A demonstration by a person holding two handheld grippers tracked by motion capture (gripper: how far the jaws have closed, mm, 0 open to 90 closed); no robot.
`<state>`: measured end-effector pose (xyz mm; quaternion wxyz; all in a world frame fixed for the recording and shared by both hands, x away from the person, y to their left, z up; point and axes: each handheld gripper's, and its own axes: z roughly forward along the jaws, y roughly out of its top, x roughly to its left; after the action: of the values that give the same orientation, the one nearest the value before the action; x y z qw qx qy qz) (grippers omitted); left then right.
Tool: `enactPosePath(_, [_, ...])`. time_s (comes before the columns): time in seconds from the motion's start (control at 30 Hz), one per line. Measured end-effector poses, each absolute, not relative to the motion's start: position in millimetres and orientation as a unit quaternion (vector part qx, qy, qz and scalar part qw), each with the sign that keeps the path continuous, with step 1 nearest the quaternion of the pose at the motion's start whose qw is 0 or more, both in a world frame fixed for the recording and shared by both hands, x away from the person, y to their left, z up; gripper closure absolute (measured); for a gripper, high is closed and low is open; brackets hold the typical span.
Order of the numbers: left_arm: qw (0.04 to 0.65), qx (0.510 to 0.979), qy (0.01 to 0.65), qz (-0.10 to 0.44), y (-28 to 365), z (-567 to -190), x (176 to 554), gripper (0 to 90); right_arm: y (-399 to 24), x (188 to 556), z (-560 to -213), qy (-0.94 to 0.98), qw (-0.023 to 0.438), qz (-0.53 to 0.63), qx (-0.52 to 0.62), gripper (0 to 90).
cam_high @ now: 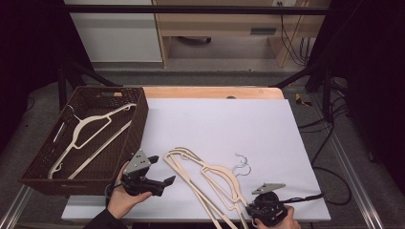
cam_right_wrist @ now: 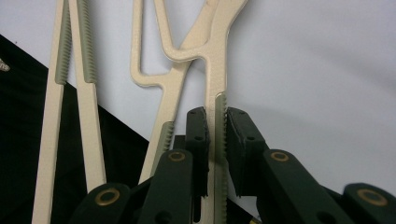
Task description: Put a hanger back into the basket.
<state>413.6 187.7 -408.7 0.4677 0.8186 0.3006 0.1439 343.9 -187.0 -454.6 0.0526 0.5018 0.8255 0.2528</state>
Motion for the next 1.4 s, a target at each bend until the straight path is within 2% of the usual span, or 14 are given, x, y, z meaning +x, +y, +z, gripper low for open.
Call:
enactPosePath(0.33, [0.439, 0.856, 0.251, 0.109, 120, -398, 448, 8.5, -197, 345, -434, 0.835, 0.088, 0.276, 0.468, 79.9])
enactPosePath(0.53, [0.408, 0.881, 0.219, 0.095, 86, -408, 471, 12.9, -200, 346, -424, 0.849, 0.107, 0.277, 0.437, 79.9])
enactPosePath(0.8, [0.35, 0.917, 0.175, 0.083, 54, -433, 497, 27.6, -200, 346, -420, 0.85, 0.112, 0.278, 0.433, 79.9])
enactPosePath(1.17, [0.328, 0.929, 0.149, 0.089, 39, -450, 500, 63.4, -202, 345, -419, 0.854, 0.118, 0.28, 0.422, 79.9])
enactPosePath(1.4, [0.319, 0.933, 0.119, 0.115, 39, -445, 495, 68.5, -203, 348, -417, 0.855, 0.113, 0.283, 0.419, 79.7])
